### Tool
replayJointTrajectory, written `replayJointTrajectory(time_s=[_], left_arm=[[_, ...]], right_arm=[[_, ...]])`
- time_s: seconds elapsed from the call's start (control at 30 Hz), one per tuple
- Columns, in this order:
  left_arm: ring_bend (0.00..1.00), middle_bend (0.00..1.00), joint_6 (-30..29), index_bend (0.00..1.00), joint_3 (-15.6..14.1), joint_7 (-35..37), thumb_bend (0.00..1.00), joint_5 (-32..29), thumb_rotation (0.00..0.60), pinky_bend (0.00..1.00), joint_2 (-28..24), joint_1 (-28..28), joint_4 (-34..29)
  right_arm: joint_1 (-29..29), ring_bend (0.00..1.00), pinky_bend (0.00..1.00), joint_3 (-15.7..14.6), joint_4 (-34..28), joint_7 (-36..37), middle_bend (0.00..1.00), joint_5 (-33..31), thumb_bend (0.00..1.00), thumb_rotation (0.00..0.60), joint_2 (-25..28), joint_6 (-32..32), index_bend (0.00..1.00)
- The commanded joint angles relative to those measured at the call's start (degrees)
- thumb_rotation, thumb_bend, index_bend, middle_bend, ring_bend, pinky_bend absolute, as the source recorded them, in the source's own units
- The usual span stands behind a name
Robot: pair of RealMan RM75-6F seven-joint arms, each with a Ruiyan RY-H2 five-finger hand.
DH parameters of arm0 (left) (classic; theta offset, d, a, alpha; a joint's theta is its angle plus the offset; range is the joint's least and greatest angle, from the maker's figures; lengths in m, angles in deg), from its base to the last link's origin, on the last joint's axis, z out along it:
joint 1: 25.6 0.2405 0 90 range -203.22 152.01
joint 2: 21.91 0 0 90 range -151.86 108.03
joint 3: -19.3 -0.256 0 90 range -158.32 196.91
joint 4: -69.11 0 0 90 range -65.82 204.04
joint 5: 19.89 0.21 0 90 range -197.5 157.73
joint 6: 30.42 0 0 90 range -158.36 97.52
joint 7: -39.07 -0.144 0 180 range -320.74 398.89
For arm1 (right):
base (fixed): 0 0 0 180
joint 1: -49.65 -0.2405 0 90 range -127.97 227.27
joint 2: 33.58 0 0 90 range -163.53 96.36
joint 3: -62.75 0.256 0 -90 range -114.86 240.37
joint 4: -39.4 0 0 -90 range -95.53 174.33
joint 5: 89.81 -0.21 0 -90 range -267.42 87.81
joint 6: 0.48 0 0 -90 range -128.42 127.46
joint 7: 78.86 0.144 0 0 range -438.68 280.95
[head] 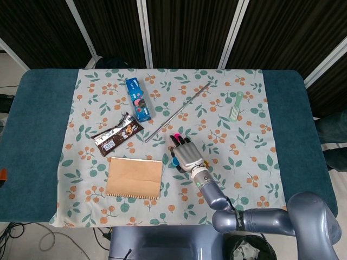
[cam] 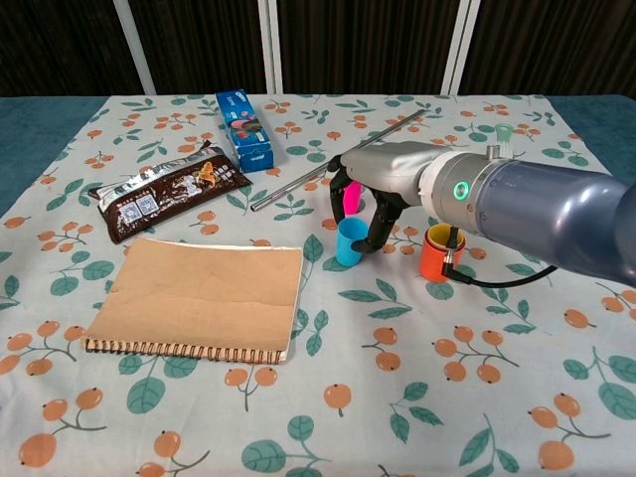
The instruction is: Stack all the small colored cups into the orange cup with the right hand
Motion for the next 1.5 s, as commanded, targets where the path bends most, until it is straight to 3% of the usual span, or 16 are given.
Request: replayJointTrajectory(time_s=[0.03,0.4,0.77,0.9,1.5], left_arm=[[0.00,0.03,-0.03,0.13,0.02,0.04,0.36,0.01,0.600,0.03,-0.01,0.01,-0.01],[0.00,0.03,-0.08,0.13,0.21,0.26,0.36,-0.18,0.600,0.03,-0.09,-0.01,-0.04],[0.00,0.03,-0.27,0.13,-0.20,-0.65,0.36,0.45,0.600,0.03,0.27,-0.03,0.01],[0.00,0.03,-0.51,0.13,-0.41,-1.09,0.36,0.77,0.600,0.03,0.43,0.05,-0.10],[0.00,0.03,-0.66,0.13,-0.33,-1.18,0.36,0.66,0.600,0.03,0.52,0.11,0.13]], right_arm=[[0.08,0.07,0.19,0.16,0.14,0.28,0.00,0.14,0.39,0.600,-0.08,-0.06,0.48],[1.00,0.08,0.19,1.02,-3.42,0.72,0.00,1.84,0.39,0.600,3.09,-2.12,0.52],[6.15,0.08,0.19,-1.68,-19.85,-0.11,0.00,4.19,0.39,0.600,18.26,-6.61,0.52],[7.70,0.08,0.19,-2.75,-23.10,0.77,0.00,5.69,0.39,0.600,21.33,-7.27,0.52],[9.66,0.08,0.19,-4.87,-21.22,3.75,0.00,8.02,0.39,0.600,21.57,-5.61,0.52]])
